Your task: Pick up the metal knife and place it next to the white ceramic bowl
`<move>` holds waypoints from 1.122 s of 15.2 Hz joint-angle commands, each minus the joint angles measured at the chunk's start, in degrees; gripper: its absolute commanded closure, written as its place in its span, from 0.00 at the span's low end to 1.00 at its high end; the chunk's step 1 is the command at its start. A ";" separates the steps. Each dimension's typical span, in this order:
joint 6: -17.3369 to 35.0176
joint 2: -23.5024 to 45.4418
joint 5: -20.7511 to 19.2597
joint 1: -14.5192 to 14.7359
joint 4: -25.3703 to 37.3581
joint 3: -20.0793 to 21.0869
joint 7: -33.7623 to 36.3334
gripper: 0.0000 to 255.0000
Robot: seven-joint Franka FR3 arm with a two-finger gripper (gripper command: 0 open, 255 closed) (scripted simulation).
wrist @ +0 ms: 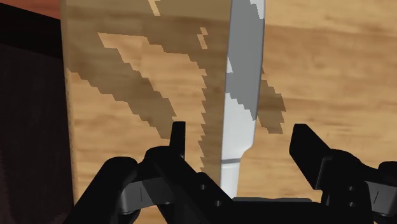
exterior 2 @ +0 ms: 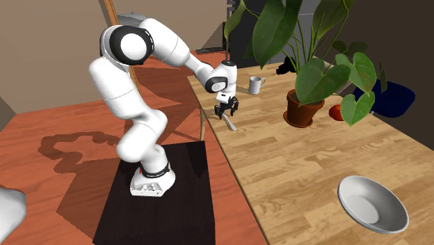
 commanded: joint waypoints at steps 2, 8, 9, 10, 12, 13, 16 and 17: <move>-1.83 -1.60 1.22 0.68 0.50 -1.00 -0.86 1.00; -5.77 -4.41 2.56 1.69 2.04 -2.71 -1.73 1.00; -5.77 -4.41 2.56 1.69 2.04 -2.71 -1.73 0.00; -8.34 -3.92 -3.90 -1.14 3.79 -0.21 2.52 0.00; -14.49 -2.28 -16.06 -7.20 7.80 5.65 10.20 0.00; -18.03 -0.84 -22.09 -10.21 10.01 8.87 13.91 0.00; -15.65 0.86 -23.76 -11.72 8.58 10.40 15.19 0.00; -14.87 1.54 -24.48 -12.22 8.13 10.89 15.74 0.00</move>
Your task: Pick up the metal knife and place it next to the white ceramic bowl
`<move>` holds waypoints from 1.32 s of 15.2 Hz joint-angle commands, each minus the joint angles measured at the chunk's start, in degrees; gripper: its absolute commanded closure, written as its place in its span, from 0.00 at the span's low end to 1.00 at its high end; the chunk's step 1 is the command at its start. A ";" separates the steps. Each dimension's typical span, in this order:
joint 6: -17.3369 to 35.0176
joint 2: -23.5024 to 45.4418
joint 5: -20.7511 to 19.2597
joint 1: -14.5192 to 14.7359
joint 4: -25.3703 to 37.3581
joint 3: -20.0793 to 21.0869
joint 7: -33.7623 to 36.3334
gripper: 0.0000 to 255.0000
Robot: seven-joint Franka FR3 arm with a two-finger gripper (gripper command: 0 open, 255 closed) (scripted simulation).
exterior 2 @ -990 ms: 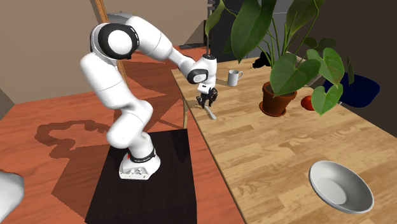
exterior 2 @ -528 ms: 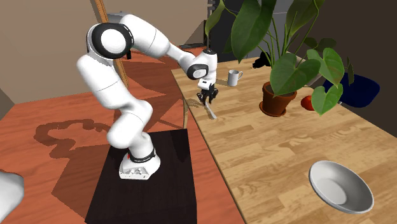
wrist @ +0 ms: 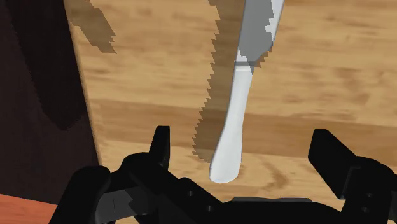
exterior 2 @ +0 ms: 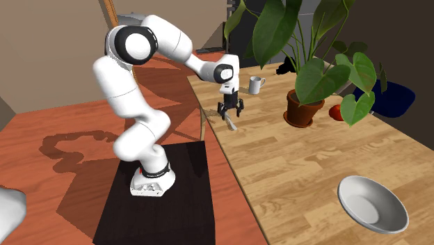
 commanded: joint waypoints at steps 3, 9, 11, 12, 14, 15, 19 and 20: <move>2.73 3.11 -3.84 -2.34 -1.49 2.27 2.83 0.00; 3.15 3.65 -4.48 -2.65 -1.71 2.55 3.31 0.00; 3.14 3.64 -4.47 -2.65 -1.71 2.54 3.29 0.00; 3.14 3.64 -4.47 -2.65 -1.71 2.54 3.30 0.00; 3.14 3.64 -4.47 -2.65 -1.71 2.54 3.30 1.00; 3.10 3.54 -4.35 -2.59 -1.70 2.46 3.18 1.00; 3.01 3.66 -4.54 -2.80 -1.50 2.37 3.01 1.00; 2.98 3.68 -4.55 -2.78 -1.48 2.44 3.11 1.00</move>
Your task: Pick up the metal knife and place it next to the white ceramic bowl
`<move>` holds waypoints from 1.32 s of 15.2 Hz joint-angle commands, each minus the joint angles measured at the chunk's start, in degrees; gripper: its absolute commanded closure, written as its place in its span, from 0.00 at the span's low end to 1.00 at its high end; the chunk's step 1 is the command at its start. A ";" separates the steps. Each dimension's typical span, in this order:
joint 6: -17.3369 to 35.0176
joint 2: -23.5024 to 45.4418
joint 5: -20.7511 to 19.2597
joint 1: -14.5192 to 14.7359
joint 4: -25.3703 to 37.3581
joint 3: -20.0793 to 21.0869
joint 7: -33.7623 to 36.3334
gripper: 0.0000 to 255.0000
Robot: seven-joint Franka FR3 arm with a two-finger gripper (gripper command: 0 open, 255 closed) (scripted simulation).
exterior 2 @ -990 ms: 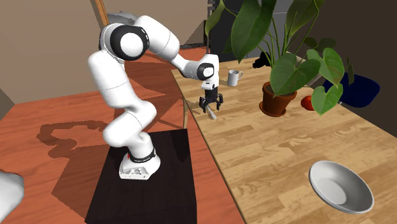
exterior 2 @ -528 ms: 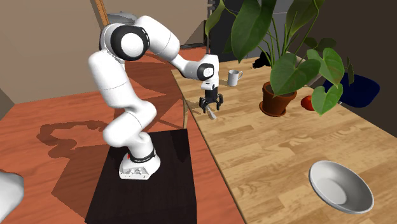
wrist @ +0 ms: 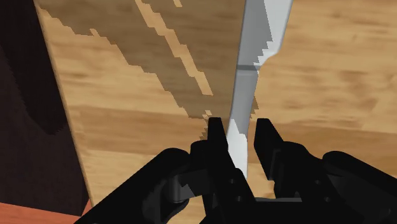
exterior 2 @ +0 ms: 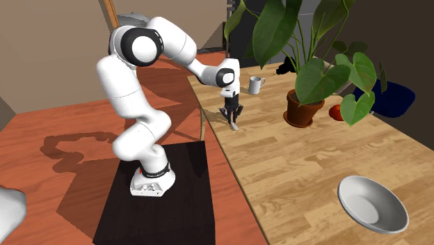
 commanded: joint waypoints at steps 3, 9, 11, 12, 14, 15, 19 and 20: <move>-0.75 -1.11 1.42 0.73 -0.47 -0.66 -0.97 1.00; -5.24 -6.46 6.77 4.12 1.46 -4.87 -5.91 1.00; -6.81 -7.80 7.91 5.00 2.22 -6.10 -7.09 1.00; -7.60 -8.42 8.40 5.40 2.62 -6.68 -7.62 1.00; -9.18 -9.56 9.25 6.10 3.45 -7.76 -8.59 1.00; -9.97 -10.08 9.61 6.42 3.89 -8.28 -9.04 1.00; -13.12 -11.90 10.75 7.45 5.75 -10.14 -10.59 1.00; -13.91 -12.30 10.97 7.66 6.24 -10.57 -10.92 1.00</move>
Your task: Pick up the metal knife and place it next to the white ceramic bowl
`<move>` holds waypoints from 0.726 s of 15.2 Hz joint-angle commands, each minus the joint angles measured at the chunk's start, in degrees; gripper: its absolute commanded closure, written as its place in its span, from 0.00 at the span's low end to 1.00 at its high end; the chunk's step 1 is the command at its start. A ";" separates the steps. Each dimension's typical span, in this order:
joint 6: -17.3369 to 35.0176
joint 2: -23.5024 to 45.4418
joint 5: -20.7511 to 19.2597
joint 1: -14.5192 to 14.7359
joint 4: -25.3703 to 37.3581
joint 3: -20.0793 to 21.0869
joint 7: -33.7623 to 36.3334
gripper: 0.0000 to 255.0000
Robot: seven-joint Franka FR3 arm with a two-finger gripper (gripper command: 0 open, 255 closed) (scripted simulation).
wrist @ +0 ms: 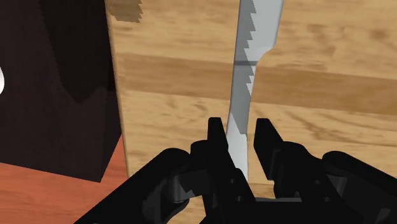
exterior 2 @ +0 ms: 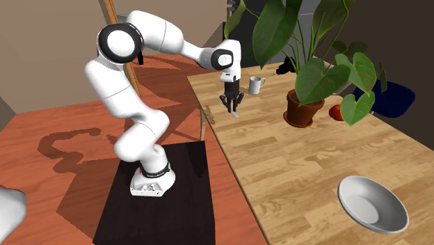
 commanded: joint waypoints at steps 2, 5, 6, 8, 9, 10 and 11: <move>-2.45 -1.24 0.71 0.69 1.51 -1.27 -0.98 1.00; -4.78 -2.16 1.11 1.13 3.13 -2.38 -1.81 1.00; -5.55 -2.43 1.21 1.25 3.69 -2.72 -2.06 1.00; -7.09 -2.91 1.37 1.45 4.85 -3.36 -2.53 1.00; -7.85 -3.12 1.43 1.53 5.45 -3.67 -2.74 1.00; -7.92 -3.15 1.44 1.54 5.49 -3.70 -2.77 1.00; -7.43 -2.68 0.78 0.87 5.40 -4.38 -3.79 1.00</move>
